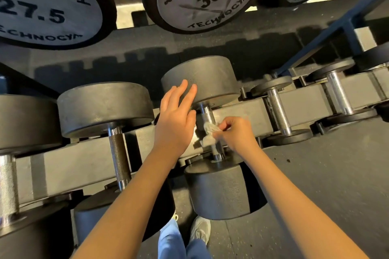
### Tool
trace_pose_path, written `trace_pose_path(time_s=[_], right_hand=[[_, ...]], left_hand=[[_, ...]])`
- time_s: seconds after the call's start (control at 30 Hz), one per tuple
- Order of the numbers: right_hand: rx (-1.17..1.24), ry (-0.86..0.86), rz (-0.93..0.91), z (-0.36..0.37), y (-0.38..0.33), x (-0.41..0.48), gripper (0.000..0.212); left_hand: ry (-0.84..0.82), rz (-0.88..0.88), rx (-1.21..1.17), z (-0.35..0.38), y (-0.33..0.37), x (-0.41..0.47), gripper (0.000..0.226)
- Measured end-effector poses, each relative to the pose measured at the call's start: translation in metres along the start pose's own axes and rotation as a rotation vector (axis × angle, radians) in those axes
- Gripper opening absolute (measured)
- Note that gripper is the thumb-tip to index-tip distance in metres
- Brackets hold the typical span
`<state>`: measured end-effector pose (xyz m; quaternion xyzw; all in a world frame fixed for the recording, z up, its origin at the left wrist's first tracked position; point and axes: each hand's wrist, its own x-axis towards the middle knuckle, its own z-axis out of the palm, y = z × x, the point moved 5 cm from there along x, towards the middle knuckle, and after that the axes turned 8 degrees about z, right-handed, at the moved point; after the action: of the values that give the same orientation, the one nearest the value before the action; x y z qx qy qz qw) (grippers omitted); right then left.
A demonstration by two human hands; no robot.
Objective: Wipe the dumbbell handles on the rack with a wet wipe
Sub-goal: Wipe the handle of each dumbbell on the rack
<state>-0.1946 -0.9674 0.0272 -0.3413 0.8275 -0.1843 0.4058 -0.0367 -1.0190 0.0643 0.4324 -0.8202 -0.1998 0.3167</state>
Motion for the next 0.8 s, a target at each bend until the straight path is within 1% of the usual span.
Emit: trace_pose_path(time_s=[0.1, 0.13, 0.17, 0.2, 0.27, 0.3, 0.37, 0.43, 0.5, 0.53, 0.57, 0.67, 0.73, 0.8], right_hand=[[-0.341, -0.086, 0.014, 0.001, 0.007, -0.011, 0.019], [-0.41, -0.09, 0.001, 0.001, 0.006, -0.015, 0.018], [-0.426, -0.086, -0.01, 0.002, 0.006, -0.018, 0.015], [-0.398, -0.073, -0.025, 0.001, 0.006, -0.02, 0.012], [-0.253, -0.014, -0.066, -0.004, 0.009, -0.025, 0.01], [-0.176, 0.008, -0.087, -0.008, 0.01, -0.027, 0.009], [-0.059, 0.016, -0.116, -0.012, 0.011, -0.029, 0.012], [0.019, -0.015, -0.129, -0.014, 0.01, -0.028, 0.015], [0.08, -0.073, -0.144, -0.011, 0.006, -0.027, 0.016], [0.116, -0.098, -0.14, -0.01, 0.004, -0.026, 0.015], [0.173, -0.125, -0.125, -0.01, 0.003, -0.026, 0.015], [0.378, -0.18, -0.072, -0.009, 0.0, -0.031, 0.021], [0.393, -0.136, -0.109, -0.014, 0.0, -0.033, 0.025], [0.289, -0.006, -0.154, -0.023, 0.006, -0.038, 0.02]], left_hand=[[-0.001, -0.015, -0.009, 0.0, 0.002, -0.001, 0.053], [-0.001, -0.027, -0.017, -0.001, 0.003, -0.001, 0.053], [0.003, -0.041, -0.027, -0.001, 0.005, -0.001, 0.052], [0.016, -0.051, -0.038, -0.004, 0.007, -0.003, 0.05], [0.041, -0.062, -0.065, -0.009, 0.009, -0.01, 0.043], [0.018, -0.069, -0.095, -0.011, 0.011, -0.014, 0.039], [-0.139, -0.111, -0.197, -0.005, 0.017, -0.026, 0.036], [-0.31, -0.125, -0.282, 0.011, 0.021, -0.04, 0.044], [-0.353, -0.098, -0.309, 0.024, 0.023, -0.047, 0.057], [-0.345, -0.105, -0.32, 0.03, 0.022, -0.047, 0.058], [-0.318, -0.128, -0.318, 0.034, 0.019, -0.046, 0.055], [-0.172, -0.252, -0.313, 0.032, 0.009, -0.039, 0.027], [-0.093, -0.306, -0.299, 0.028, 0.005, -0.034, 0.017], [-0.03, -0.377, -0.246, 0.026, -0.001, -0.032, 0.014]])
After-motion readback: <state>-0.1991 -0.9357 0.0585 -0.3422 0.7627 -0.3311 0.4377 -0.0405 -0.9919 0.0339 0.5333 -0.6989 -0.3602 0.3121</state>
